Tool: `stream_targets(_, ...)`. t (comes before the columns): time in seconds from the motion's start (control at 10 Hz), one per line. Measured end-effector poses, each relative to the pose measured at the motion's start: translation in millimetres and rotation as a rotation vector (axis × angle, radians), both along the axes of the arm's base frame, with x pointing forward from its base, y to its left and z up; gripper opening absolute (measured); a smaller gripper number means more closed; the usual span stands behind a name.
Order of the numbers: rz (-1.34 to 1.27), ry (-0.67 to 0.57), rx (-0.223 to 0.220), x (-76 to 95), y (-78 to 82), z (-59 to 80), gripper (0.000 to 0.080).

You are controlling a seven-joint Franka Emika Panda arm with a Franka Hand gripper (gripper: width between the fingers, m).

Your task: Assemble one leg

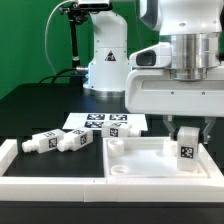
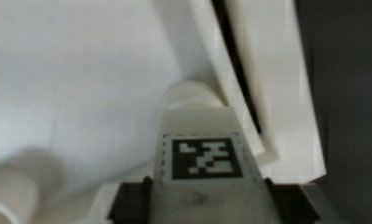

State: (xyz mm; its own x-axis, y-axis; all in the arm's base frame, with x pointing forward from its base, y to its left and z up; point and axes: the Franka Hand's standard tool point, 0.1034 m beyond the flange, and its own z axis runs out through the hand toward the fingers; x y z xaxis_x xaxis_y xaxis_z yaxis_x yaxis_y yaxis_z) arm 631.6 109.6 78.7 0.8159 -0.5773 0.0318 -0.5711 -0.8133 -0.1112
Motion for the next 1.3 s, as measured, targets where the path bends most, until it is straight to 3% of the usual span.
stream_targets(0.2,-0.327,0.033,0.112,2.2,-2.2,-0.2,0.0285)
stream_targets(0.3,-0.417,0.048,0.131,2.4,-0.5,-0.9,0.0285)
stream_targets(0.5,-0.457,0.052,0.132,1.8,1.2,-1.5,0.0285)
stream_targets(0.6,-0.414,0.047,0.129,1.7,1.4,-1.6,0.0399)
stream_targets(0.7,-0.352,0.038,0.12,2.2,0.7,-1.2,0.0399)
stream_targets(0.9,0.113,-0.021,0.051,6.1,0.6,1.5,0.0625)
stream_targets(1.3,0.417,-0.05,0.015,6.0,-0.4,1.3,0.0648)
